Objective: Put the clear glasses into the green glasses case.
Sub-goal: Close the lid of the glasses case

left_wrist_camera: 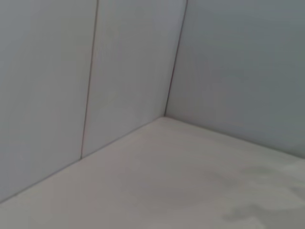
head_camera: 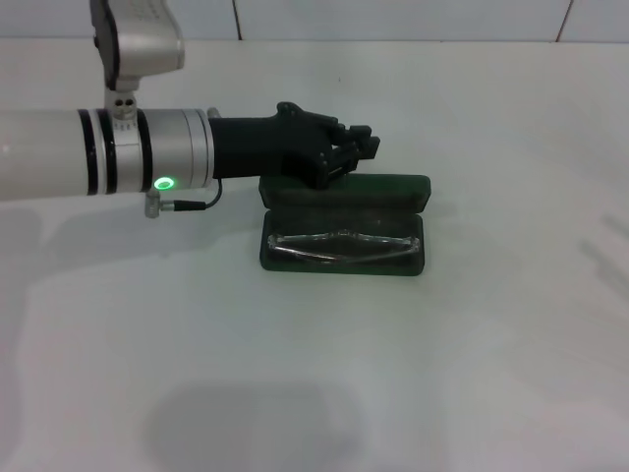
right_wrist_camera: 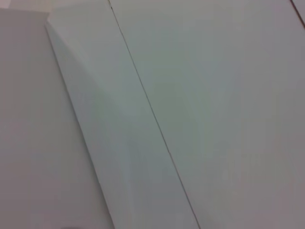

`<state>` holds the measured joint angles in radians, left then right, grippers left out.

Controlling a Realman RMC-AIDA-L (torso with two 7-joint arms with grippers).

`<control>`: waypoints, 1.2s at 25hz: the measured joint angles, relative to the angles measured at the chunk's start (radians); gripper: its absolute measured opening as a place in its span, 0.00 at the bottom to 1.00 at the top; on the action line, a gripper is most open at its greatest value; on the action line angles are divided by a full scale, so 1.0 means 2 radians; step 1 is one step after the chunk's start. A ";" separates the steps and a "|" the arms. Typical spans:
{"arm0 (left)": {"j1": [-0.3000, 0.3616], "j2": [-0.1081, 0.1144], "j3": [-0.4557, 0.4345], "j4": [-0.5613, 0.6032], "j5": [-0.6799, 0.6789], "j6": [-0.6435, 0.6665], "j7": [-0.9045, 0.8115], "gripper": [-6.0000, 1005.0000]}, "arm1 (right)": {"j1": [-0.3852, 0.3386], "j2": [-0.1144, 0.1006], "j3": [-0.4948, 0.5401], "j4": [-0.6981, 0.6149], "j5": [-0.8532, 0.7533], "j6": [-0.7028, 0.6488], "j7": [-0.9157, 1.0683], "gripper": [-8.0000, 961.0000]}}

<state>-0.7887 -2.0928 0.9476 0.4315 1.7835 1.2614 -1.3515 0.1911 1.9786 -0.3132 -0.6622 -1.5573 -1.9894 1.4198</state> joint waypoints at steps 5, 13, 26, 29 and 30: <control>-0.005 -0.001 0.004 -0.013 -0.002 -0.020 0.002 0.16 | 0.005 0.000 -0.004 0.011 -0.007 0.014 -0.008 0.56; -0.006 -0.002 0.004 -0.025 -0.003 -0.051 0.004 0.15 | 0.015 0.002 -0.005 0.022 -0.020 0.026 -0.014 0.56; -0.011 -0.002 0.035 -0.037 -0.005 -0.070 0.003 0.15 | 0.017 0.002 -0.005 0.035 -0.024 0.032 -0.023 0.56; -0.011 -0.001 0.036 -0.037 -0.005 -0.069 0.003 0.15 | 0.017 0.002 -0.005 0.038 -0.024 0.032 -0.025 0.57; -0.011 -0.001 0.036 -0.037 -0.005 -0.069 0.003 0.15 | 0.017 0.002 -0.005 0.039 -0.024 0.032 -0.025 0.57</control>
<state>-0.8099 -2.0957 1.0200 0.3574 1.7738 1.1227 -1.3447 0.2244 1.9821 -0.3237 -0.5834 -1.6046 -1.9258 1.3689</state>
